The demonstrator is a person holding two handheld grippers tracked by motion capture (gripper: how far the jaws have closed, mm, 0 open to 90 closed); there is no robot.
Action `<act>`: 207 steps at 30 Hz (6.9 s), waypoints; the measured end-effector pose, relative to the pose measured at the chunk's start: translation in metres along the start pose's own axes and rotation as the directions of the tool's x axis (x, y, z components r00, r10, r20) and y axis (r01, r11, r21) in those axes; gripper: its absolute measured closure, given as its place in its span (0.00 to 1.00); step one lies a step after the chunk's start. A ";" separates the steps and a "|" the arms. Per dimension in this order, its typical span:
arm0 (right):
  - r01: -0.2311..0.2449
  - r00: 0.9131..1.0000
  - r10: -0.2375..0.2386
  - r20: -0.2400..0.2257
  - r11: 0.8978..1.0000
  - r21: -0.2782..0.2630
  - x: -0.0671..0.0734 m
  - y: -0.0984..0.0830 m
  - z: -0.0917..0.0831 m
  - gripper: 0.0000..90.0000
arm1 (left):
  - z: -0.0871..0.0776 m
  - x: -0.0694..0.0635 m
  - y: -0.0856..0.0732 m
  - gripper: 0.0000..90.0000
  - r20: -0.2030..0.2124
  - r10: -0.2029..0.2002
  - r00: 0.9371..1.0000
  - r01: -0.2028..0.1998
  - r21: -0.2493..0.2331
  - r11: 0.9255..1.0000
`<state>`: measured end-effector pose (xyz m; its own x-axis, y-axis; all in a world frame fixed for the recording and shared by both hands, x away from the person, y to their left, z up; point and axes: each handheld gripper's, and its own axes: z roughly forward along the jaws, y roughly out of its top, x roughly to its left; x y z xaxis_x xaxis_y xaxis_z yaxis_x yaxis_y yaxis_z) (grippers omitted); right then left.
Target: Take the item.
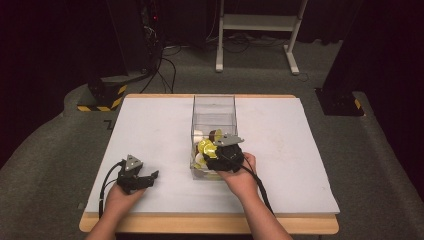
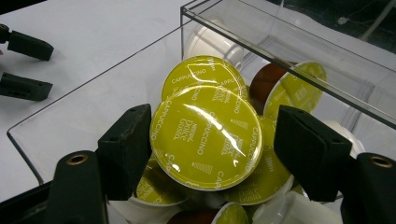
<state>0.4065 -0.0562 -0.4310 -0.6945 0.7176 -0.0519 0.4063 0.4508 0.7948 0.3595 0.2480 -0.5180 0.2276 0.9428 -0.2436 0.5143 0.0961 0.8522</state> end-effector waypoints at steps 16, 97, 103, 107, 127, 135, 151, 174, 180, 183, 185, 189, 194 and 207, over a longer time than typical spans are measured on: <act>-0.032 0.999 0.032 -0.016 0.999 0.018 0.000 0.000 -0.001 0.42 | 0.000 0.000 0.000 0.30 0.000 -0.003 1.000 0.003 -0.002 1.000; -0.102 0.995 0.103 -0.005 0.973 -0.209 -0.012 -0.014 -0.049 0.42 | 0.000 -0.001 0.000 0.30 0.000 -0.009 1.000 0.009 -0.010 1.000; -0.099 0.995 0.103 0.007 0.969 -0.226 -0.014 -0.013 -0.053 0.42 | 0.000 -0.001 0.000 0.30 0.000 -0.009 1.000 0.009 -0.010 1.000; -0.097 0.995 0.103 0.016 0.967 -0.235 -0.016 -0.013 -0.056 0.42 | 0.000 -0.001 0.000 0.30 -0.001 -0.007 1.000 0.007 -0.007 1.000; -0.111 0.992 0.123 0.031 0.958 -0.265 -0.027 -0.010 -0.067 0.42 | 0.000 -0.001 -0.001 0.30 -0.003 -0.004 1.000 0.004 -0.009 1.000; -0.115 0.991 0.131 0.042 0.955 -0.272 -0.033 -0.012 -0.070 0.42 | 0.000 -0.001 -0.001 0.30 -0.003 -0.009 1.000 0.009 -0.014 1.000; -0.123 0.984 0.152 0.088 0.954 -0.274 -0.047 -0.015 -0.076 0.42 | 0.000 -0.002 -0.001 0.30 -0.004 -0.012 1.000 0.012 -0.017 1.000; -0.169 0.958 0.223 0.182 0.947 -0.272 -0.083 -0.031 -0.083 0.42 | 0.000 -0.001 -0.001 0.30 -0.003 -0.011 1.000 0.011 -0.015 1.000; -0.184 0.947 0.243 0.212 0.947 -0.263 -0.092 -0.037 -0.082 0.42 | 0.000 -0.001 -0.001 0.30 -0.003 -0.009 1.000 0.009 -0.013 1.000; -0.191 0.941 0.251 0.228 0.948 -0.254 -0.097 -0.040 -0.082 0.42 | 0.000 -0.001 -0.001 0.30 -0.003 -0.011 1.000 0.011 -0.014 1.000; -0.190 0.937 0.253 0.242 0.949 -0.253 -0.099 -0.042 -0.082 0.42 | 0.000 -0.001 -0.001 0.30 -0.003 -0.013 1.000 0.013 -0.016 1.000; -0.203 0.928 0.266 0.260 0.948 -0.247 -0.106 -0.046 -0.081 0.42 | 0.000 -0.001 -0.001 0.30 -0.003 -0.011 1.000 0.011 -0.014 1.000; -0.221 0.917 0.285 0.280 0.946 -0.238 -0.114 -0.053 -0.079 0.42 | 0.000 -0.001 -0.001 0.30 -0.004 -0.012 1.000 0.011 -0.015 1.000; -0.274 0.887 0.319 0.334 0.946 -0.173 -0.137 -0.072 -0.067 0.42 | 0.000 -0.001 -0.001 0.30 -0.004 -0.012 1.000 0.011 -0.015 1.000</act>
<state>0.4321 -0.2223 -0.4405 -0.2882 0.9575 0.0052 0.4720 0.1374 0.8708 0.3590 0.2464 -0.5184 0.2184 0.9429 -0.2516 0.5040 0.1118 0.8564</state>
